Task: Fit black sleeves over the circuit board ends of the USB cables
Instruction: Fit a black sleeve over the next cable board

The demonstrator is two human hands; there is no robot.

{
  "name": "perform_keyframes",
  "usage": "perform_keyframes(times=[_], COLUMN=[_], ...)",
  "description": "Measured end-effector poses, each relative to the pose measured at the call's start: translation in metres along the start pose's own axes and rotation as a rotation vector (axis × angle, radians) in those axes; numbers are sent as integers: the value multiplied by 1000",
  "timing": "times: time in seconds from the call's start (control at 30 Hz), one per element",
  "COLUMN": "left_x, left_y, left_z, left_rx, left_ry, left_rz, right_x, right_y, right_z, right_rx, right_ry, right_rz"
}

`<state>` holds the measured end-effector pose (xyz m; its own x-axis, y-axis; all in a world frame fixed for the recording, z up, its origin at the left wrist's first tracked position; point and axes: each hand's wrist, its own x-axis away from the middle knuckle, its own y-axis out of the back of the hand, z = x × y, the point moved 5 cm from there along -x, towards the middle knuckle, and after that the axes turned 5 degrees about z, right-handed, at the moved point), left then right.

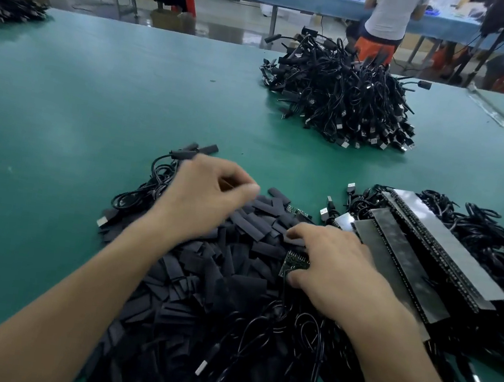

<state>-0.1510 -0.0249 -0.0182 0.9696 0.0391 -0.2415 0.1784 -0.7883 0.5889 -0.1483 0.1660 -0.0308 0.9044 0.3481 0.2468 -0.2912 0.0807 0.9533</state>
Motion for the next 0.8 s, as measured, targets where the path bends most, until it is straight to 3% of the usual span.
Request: perform_keyframes(times=[0.13, 0.3, 0.47, 0.63, 0.8], left_x=[22, 36, 35, 33, 31], left_y=[-47, -70, -71, -71, -71], left_z=[-8, 0, 3, 5, 6], left_rx=[285, 255, 319, 323, 351], left_ry=[5, -63, -60, -43, -35], left_rz=[206, 312, 325, 332, 352], right_x=[-1, 0, -2, -3, -3], right_y=[1, -3, 1, -3, 1], right_z=[-1, -2, -1, -1, -3], right_rx=[-29, -96, -187, -54, -124], right_ry=[-2, 2, 47, 27, 47], right_rz=[-58, -24, -42, -4, -45])
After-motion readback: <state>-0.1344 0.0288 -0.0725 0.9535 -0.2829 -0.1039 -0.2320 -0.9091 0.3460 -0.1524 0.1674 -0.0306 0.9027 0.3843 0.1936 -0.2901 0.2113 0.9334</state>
